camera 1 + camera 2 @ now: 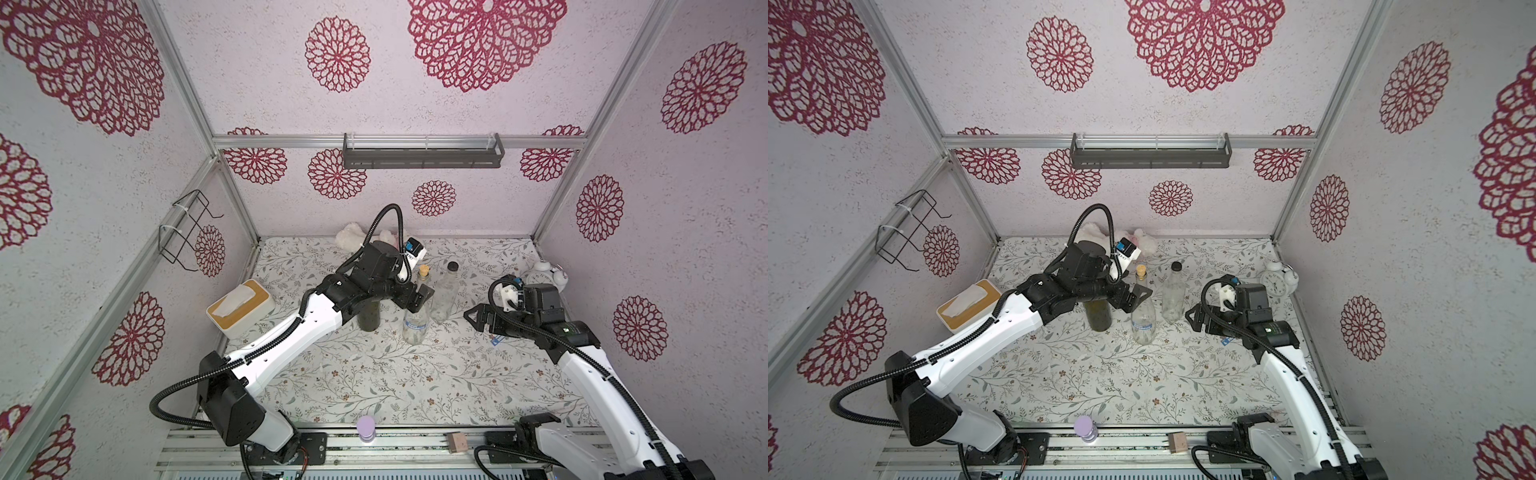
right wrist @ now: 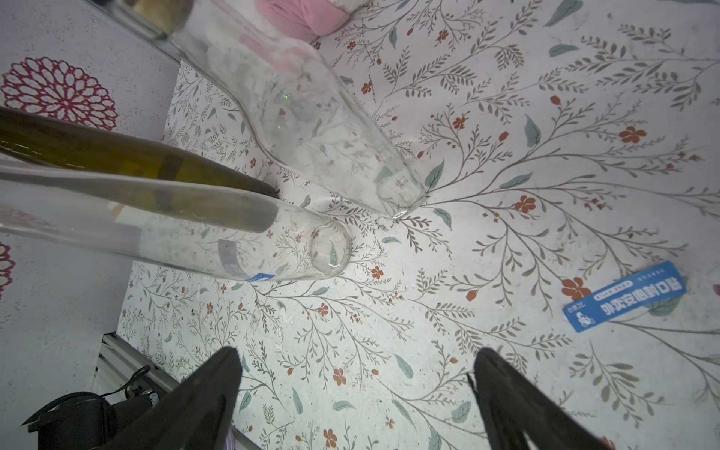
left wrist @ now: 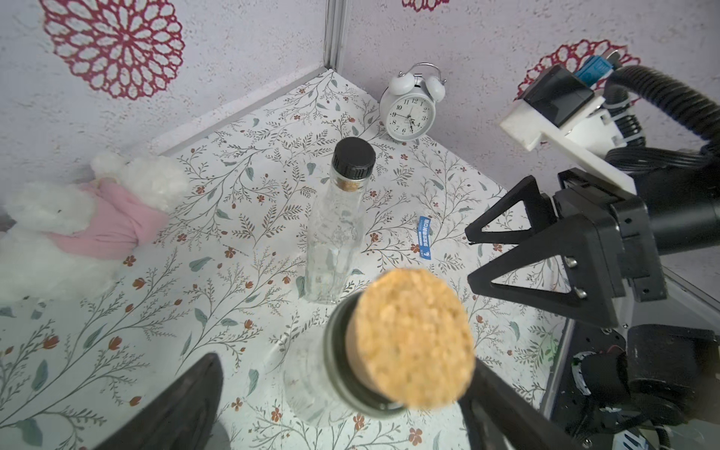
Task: Remove the label from the bottle
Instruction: Adjust the bottle at the center of the board.
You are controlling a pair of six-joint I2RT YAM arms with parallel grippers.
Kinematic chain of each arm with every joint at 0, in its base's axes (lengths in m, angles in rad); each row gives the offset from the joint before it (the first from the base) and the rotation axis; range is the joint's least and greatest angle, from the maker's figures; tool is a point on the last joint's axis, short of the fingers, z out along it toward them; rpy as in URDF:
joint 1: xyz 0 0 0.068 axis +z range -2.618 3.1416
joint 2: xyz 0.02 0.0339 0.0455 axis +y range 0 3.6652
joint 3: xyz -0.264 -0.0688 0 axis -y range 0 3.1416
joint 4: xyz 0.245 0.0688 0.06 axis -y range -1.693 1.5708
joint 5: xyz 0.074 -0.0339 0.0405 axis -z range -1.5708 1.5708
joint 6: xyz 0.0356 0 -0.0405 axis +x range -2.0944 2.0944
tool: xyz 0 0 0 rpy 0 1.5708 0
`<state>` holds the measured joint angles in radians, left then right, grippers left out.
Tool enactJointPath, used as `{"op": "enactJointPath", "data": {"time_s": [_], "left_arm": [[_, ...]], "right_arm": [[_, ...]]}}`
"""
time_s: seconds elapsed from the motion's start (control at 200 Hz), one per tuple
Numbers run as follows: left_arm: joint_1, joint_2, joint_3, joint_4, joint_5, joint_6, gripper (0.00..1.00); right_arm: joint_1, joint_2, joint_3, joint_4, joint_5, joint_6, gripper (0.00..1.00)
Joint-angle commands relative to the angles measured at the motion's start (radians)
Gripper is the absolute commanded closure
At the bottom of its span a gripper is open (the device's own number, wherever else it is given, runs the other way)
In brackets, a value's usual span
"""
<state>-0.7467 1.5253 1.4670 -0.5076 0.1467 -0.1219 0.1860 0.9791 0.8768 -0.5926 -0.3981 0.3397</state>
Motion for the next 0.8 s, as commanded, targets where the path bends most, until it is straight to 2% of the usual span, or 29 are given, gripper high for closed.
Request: {"op": "enactJointPath", "data": {"time_s": [0.0,0.26,0.626,0.791], "left_arm": [[0.005,0.014,0.013,0.024,-0.008,0.007,0.08],[0.002,0.024,0.002,0.085,0.033,0.003,0.27],[0.001,0.056,0.015,0.108,0.034,0.001,0.41],[0.001,0.047,0.021,0.1,0.016,0.004,0.59]], "right_arm": [[-0.003,0.006,0.035,0.001,0.006,-0.035,0.04],[-0.003,-0.004,0.059,-0.035,0.028,-0.077,0.04],[-0.004,-0.014,0.065,-0.047,0.041,-0.087,0.04],[-0.004,-0.022,0.085,-0.066,0.045,-0.097,0.04]]}}
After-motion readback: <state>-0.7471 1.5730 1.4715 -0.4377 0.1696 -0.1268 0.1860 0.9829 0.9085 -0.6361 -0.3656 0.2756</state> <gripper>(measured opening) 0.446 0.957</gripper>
